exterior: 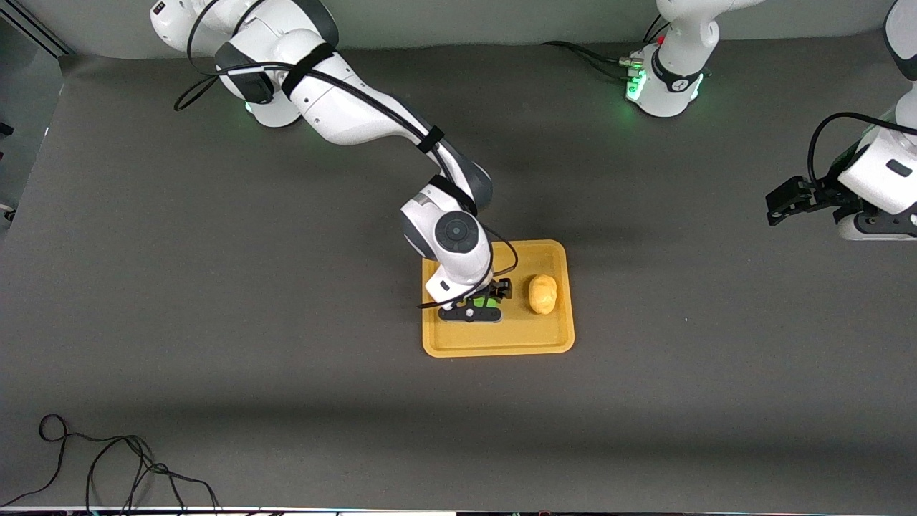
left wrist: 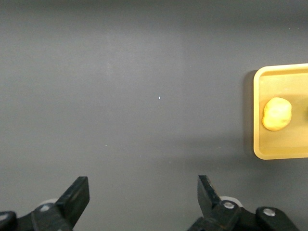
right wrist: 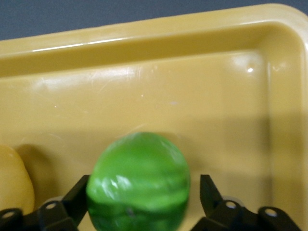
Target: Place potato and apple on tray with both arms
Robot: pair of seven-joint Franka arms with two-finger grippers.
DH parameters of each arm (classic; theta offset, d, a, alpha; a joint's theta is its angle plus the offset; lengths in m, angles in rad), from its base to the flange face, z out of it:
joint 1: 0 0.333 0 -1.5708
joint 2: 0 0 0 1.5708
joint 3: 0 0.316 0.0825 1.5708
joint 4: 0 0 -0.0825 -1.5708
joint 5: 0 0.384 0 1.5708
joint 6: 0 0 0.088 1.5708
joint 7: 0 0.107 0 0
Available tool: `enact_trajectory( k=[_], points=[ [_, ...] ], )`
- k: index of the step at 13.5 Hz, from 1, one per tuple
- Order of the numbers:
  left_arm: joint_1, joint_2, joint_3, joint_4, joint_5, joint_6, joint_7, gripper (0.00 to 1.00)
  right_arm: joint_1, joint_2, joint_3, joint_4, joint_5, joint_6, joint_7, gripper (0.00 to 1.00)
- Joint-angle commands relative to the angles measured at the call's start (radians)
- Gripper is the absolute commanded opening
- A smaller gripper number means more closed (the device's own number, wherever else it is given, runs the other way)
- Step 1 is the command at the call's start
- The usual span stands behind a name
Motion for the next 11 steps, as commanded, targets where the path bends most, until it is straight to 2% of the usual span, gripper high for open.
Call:
enact_trajectory(
  k=[1, 4, 9, 11],
  points=[
    [0.020, -0.018, 0.009, -0.012, -0.042, -0.002, 0.052, 1.00, 0.001, -0.010, -0.006, 0.008, -0.019, -0.002, 0.029, 1.00],
    [0.024, -0.026, 0.026, -0.018, -0.073, 0.002, 0.088, 1.00, -0.004, -0.062, -0.009, 0.001, -0.011, -0.008, 0.033, 1.00],
    [-0.007, -0.029, 0.050, -0.020, -0.069, 0.002, 0.085, 1.00, -0.096, -0.300, -0.009, -0.035, -0.011, -0.125, 0.037, 1.00],
    [-0.019, -0.035, 0.056, -0.024, -0.061, 0.007, 0.083, 1.00, -0.132, -0.364, -0.013, -0.049, -0.011, -0.201, 0.031, 1.00]
  ],
)
